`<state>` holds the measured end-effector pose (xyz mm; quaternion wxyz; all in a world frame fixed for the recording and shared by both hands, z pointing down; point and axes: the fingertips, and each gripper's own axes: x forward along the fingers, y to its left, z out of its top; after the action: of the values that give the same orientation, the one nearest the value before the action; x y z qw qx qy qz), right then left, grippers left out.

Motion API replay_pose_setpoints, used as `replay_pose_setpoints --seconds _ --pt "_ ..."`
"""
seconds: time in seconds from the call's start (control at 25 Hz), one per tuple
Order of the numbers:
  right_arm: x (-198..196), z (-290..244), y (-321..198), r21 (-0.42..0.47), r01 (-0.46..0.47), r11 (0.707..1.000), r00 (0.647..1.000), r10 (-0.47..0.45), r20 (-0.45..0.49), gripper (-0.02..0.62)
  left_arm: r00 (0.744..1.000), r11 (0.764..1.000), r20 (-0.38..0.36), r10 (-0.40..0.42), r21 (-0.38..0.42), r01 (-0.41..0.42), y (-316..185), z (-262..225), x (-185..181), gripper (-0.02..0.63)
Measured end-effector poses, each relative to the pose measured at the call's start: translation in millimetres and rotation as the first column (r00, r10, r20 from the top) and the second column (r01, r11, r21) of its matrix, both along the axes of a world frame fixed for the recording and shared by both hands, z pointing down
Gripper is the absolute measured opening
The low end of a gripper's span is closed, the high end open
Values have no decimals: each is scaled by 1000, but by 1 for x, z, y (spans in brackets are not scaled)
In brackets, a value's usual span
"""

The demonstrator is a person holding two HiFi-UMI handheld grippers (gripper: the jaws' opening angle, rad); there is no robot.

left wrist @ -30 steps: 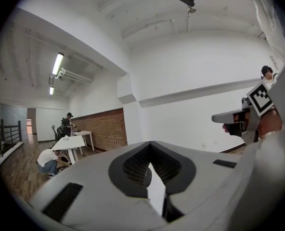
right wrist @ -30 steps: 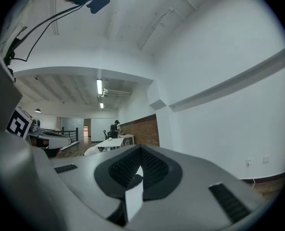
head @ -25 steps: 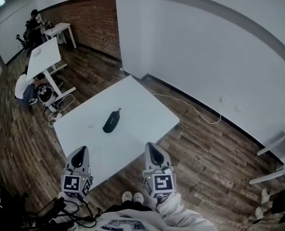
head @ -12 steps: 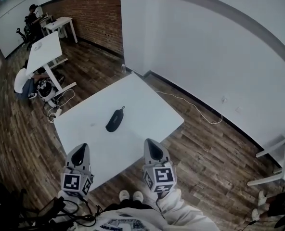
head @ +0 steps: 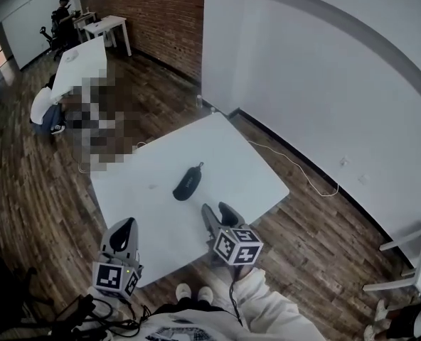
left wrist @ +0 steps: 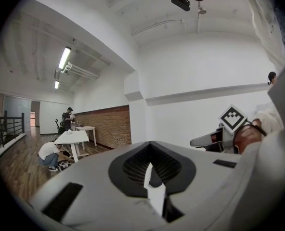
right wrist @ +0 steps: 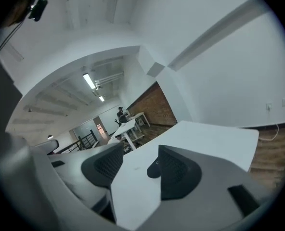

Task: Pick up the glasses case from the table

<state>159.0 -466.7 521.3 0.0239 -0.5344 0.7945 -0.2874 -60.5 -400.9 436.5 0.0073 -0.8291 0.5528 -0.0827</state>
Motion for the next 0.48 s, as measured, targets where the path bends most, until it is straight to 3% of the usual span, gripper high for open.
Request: replay_pose_setpoints --seconds 0.12,0.2,0.48 --pt "-19 30 -29 -116 14 993 991 2 137 362 1000 1000 0 -16 -18 16 1 6 -14 8" --pt "-29 44 -49 -162 21 987 985 8 175 367 1000 999 5 -28 -32 28 1 10 -24 8" --pt "-37 95 -107 -298 -9 954 993 43 109 379 999 998 -1 -53 -45 53 -1 12 -38 8"
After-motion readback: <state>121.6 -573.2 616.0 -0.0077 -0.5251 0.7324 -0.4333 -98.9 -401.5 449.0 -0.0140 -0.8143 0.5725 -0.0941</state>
